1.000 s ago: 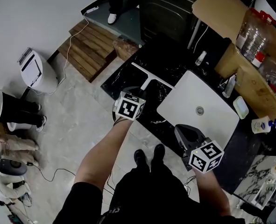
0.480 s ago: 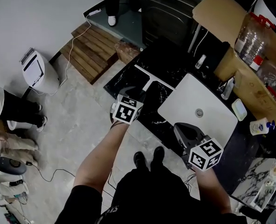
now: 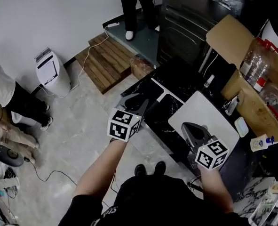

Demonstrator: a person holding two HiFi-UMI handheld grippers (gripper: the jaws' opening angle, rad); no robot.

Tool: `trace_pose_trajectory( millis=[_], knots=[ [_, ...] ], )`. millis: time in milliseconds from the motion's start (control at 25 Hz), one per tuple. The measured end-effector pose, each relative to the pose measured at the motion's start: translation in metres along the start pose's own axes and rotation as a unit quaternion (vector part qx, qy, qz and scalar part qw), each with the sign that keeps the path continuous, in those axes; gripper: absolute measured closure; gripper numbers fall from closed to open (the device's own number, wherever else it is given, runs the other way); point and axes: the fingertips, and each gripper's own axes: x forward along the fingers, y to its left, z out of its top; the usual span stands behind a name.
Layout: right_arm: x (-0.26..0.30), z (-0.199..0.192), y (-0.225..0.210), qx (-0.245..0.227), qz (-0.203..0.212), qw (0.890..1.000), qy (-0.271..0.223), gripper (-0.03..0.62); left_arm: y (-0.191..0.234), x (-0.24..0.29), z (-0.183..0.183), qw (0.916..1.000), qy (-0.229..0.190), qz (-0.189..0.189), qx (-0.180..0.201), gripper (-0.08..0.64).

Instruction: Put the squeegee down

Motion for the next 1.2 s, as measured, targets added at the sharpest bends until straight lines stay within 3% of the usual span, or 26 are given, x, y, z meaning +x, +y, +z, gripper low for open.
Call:
trace_pose_trajectory(
  millis=[120,200,280,360,680,1200],
  knots=[
    [0.001,0.017,0.003,-0.012,0.007,1.0,-0.016,0.586,-0.007,-0.031,0.026,0.9983,-0.057,0.004,0.01,0.515],
    [0.001,0.026,0.004,-0.018,0.009,1.0,-0.023,0.586,-0.012,-0.047,0.039,0.9962,-0.087,-0.001,0.005,0.503],
    [0.0,0.033,0.003,-0.02,0.011,0.999,-0.029,0.588,-0.02,-0.059,0.046,0.9938,-0.111,-0.011,-0.004,0.44],
    [-0.001,0.039,0.004,-0.022,0.012,0.999,-0.037,0.588,-0.026,-0.069,0.05,0.9927,-0.12,-0.008,-0.005,0.44],
    [-0.004,0.054,0.016,-0.052,0.026,0.996,-0.061,0.589,-0.039,-0.09,0.049,0.9922,-0.125,0.007,-0.001,0.551],
    [-0.008,0.068,0.034,-0.075,0.042,0.993,-0.082,0.589,-0.034,-0.093,0.032,0.9962,-0.084,0.008,-0.023,0.552]
  ],
)
